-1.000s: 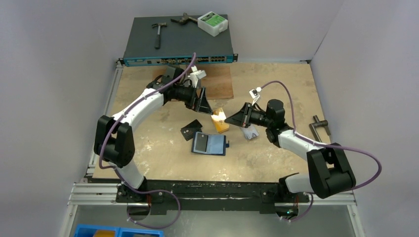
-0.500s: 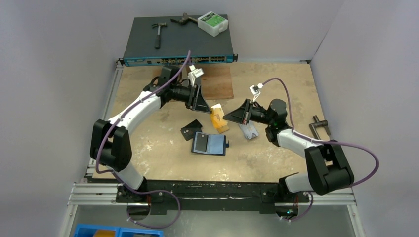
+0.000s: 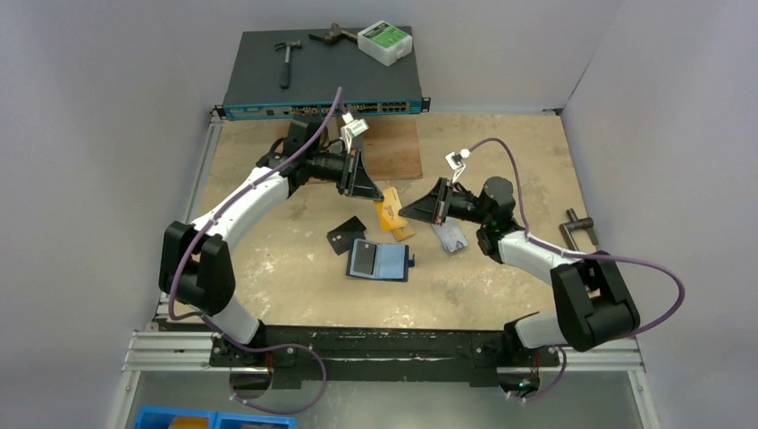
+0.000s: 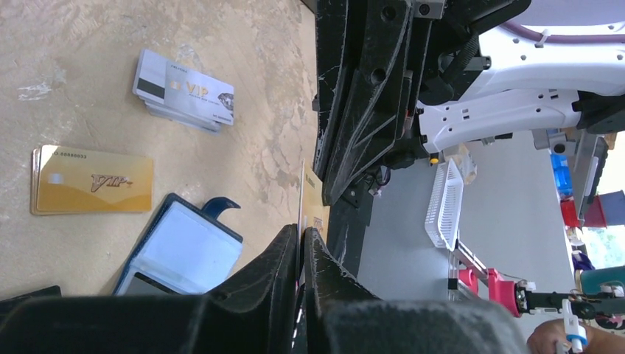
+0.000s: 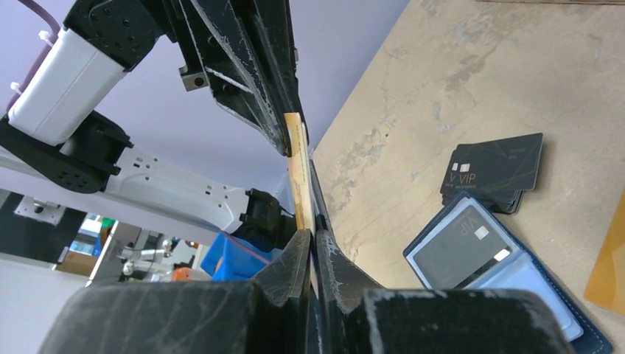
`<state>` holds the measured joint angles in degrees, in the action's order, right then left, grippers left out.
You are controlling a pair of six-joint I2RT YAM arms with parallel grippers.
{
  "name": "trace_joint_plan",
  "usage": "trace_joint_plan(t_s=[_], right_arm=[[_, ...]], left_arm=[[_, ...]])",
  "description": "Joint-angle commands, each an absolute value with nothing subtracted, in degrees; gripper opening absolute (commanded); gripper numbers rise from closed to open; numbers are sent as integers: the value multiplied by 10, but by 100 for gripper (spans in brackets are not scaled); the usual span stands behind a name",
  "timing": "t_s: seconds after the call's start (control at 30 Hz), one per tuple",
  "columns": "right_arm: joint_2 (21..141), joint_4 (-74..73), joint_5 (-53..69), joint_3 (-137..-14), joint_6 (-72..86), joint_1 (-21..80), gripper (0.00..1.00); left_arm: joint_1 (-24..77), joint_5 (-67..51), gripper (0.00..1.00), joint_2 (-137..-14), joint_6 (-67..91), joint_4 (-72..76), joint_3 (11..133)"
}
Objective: Put the credit cards into the card holder
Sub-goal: Pick up the credit card from the center of the board.
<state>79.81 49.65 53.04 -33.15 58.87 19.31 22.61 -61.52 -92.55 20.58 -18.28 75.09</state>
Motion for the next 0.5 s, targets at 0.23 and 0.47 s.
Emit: trace_joint_plan(t_s=[0.23, 0.47], right_arm=[[801, 497, 520, -392, 581, 219, 40], [822, 526, 528, -404, 596, 240, 16]], left_arm=[[243, -636, 0, -897, 201, -181, 771], [243, -649, 0, -901, 214, -176, 775]])
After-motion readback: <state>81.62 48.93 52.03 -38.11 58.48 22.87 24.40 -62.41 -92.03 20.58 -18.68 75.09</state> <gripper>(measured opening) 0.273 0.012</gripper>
